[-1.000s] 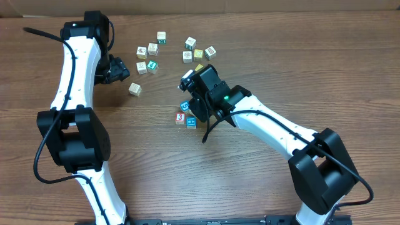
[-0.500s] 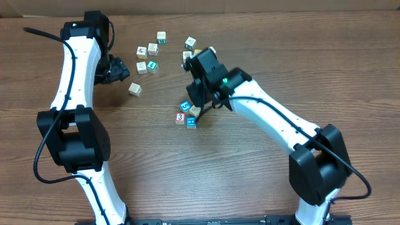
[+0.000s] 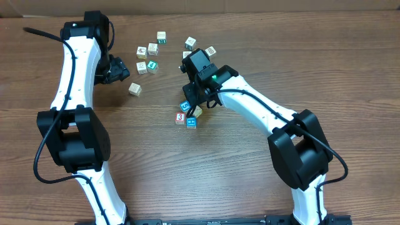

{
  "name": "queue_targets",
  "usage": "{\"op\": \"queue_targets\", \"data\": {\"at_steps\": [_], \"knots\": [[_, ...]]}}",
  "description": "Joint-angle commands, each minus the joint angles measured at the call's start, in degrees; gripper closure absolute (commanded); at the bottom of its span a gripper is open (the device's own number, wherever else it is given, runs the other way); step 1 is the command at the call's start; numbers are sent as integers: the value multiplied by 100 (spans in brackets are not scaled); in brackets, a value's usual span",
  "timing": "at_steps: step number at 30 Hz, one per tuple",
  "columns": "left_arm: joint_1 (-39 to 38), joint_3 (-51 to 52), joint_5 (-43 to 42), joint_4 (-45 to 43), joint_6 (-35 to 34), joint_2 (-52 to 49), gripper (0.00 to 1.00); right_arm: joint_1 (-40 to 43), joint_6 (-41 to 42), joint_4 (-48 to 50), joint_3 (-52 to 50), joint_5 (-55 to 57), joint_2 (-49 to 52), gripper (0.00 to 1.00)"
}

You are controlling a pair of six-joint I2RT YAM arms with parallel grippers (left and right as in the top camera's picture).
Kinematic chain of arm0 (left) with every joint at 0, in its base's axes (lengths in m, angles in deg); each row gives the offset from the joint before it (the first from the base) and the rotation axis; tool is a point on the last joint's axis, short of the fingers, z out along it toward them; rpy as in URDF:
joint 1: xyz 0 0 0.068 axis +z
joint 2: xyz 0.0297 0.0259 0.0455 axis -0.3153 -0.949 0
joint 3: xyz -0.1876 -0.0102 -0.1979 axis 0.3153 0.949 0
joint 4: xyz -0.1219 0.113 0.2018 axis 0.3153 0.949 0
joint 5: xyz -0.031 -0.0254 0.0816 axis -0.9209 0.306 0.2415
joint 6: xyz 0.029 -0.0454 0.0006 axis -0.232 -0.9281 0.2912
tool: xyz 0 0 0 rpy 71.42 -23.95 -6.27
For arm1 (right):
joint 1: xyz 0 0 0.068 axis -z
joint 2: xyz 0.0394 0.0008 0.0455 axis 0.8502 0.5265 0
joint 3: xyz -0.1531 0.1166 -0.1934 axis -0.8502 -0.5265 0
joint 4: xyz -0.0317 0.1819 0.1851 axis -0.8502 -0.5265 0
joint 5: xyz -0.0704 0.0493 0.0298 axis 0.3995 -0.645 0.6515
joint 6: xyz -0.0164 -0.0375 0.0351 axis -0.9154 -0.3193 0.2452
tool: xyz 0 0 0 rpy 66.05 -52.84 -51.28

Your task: Form a circle

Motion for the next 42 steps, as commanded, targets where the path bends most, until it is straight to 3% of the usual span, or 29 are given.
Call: {"op": "queue_targets", "data": {"at_steps": [1, 42], "knots": [[-13, -87, 118, -7, 7, 151, 0, 11, 39, 42, 48, -28, 190, 96], [-13, -87, 118, -7, 7, 151, 0, 11, 173, -9, -28, -138, 372, 96]]}}
